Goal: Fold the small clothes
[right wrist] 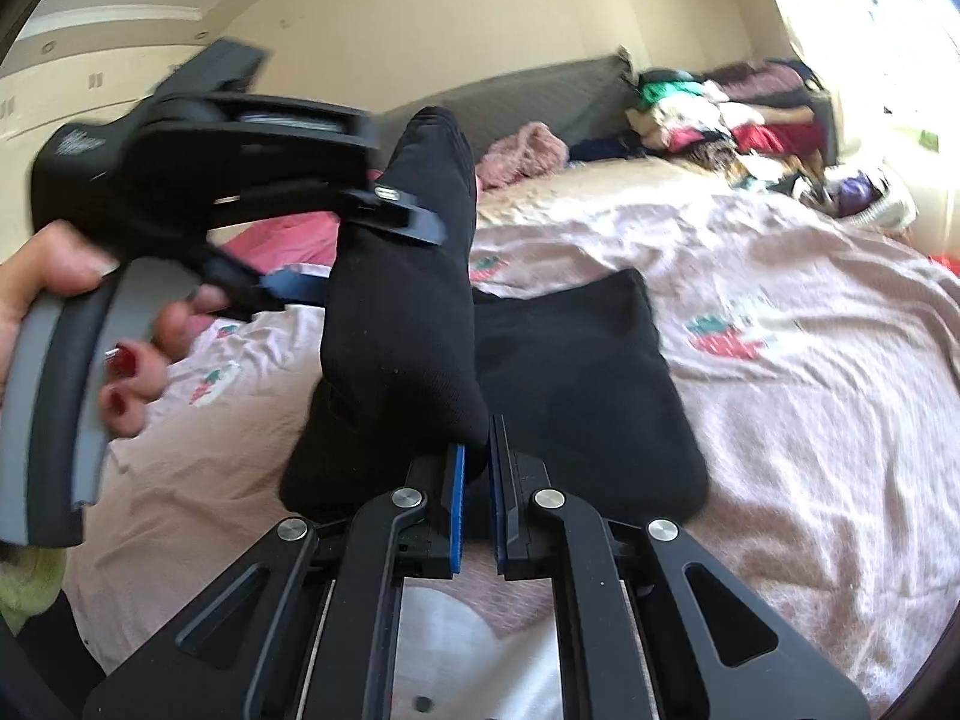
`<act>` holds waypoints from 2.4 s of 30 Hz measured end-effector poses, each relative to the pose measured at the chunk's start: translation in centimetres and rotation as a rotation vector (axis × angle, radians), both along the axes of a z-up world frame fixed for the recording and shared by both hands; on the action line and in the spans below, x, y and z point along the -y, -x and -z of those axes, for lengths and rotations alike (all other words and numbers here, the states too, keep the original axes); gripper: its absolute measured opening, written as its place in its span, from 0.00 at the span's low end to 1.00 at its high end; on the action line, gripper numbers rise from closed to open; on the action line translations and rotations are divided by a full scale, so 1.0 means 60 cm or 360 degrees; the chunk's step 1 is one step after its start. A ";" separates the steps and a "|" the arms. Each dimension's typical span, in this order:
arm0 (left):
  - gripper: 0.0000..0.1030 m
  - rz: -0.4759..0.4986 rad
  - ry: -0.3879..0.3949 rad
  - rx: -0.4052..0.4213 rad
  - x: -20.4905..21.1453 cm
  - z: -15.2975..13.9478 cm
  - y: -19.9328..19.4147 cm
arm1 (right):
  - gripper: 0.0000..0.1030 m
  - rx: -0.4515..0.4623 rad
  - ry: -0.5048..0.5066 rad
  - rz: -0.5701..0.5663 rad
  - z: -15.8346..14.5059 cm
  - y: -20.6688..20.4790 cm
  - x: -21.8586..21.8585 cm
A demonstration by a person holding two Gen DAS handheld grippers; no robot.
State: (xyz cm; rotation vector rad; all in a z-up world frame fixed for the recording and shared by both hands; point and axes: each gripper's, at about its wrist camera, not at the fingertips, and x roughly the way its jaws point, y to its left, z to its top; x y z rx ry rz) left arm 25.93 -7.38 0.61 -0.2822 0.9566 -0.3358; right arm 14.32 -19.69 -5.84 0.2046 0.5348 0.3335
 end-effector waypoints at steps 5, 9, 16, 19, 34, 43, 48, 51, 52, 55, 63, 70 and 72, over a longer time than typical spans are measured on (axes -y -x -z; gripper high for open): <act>0.63 0.0016 0.0011 -0.0009 -0.007 0.013 0.011 | 0.06 -0.0090 -0.0076 0.0032 0.019 -0.010 0.020; 0.63 -0.0016 0.0036 -0.0009 -0.022 0.022 0.019 | 0.06 -0.0126 -0.0104 0.0069 0.022 -0.007 0.031; 0.63 -0.0050 -0.0059 -0.0026 -0.041 0.045 0.025 | 0.03 -0.0315 -0.0294 0.0151 0.052 -0.008 0.085; 0.63 -0.0053 -0.0089 -0.0061 -0.045 0.064 0.026 | 0.04 -0.0318 -0.0307 0.0152 0.048 0.006 0.097; 0.63 -0.0022 -0.0234 0.0021 -0.069 0.081 0.067 | 0.53 -0.0374 -0.0117 -0.0047 -0.033 -0.094 0.097; 0.64 0.0002 -0.0222 0.0019 -0.068 0.086 0.069 | 0.59 -0.0492 -0.0256 -0.0076 -0.014 -0.148 0.085; 0.64 0.0015 -0.0225 0.0015 -0.066 0.088 0.072 | 0.41 -0.0475 -0.0216 -0.0112 -0.018 -0.152 0.070; 0.64 0.0016 -0.0230 0.0014 -0.065 0.088 0.072 | 0.31 -0.0447 -0.0157 -0.0139 -0.027 -0.151 0.058; 0.64 0.0016 -0.0224 0.0014 -0.066 0.087 0.073 | 0.28 -0.0432 -0.0137 -0.0144 -0.029 -0.150 0.057; 0.64 0.0021 -0.0222 0.0011 -0.066 0.087 0.074 | 0.23 -0.0406 -0.0113 -0.0152 -0.035 -0.150 0.053; 0.64 0.0057 -0.0187 0.0009 -0.063 0.078 0.084 | 0.16 -0.0287 -0.0093 -0.0166 -0.075 -0.122 0.067; 0.64 0.0097 -0.0189 -0.0014 -0.052 0.084 0.087 | 0.05 -0.0361 -0.0034 -0.0091 -0.047 -0.101 0.089; 0.64 0.0109 -0.0197 -0.0028 -0.047 0.091 0.086 | 0.04 -0.0395 -0.0038 -0.0060 -0.029 -0.099 0.097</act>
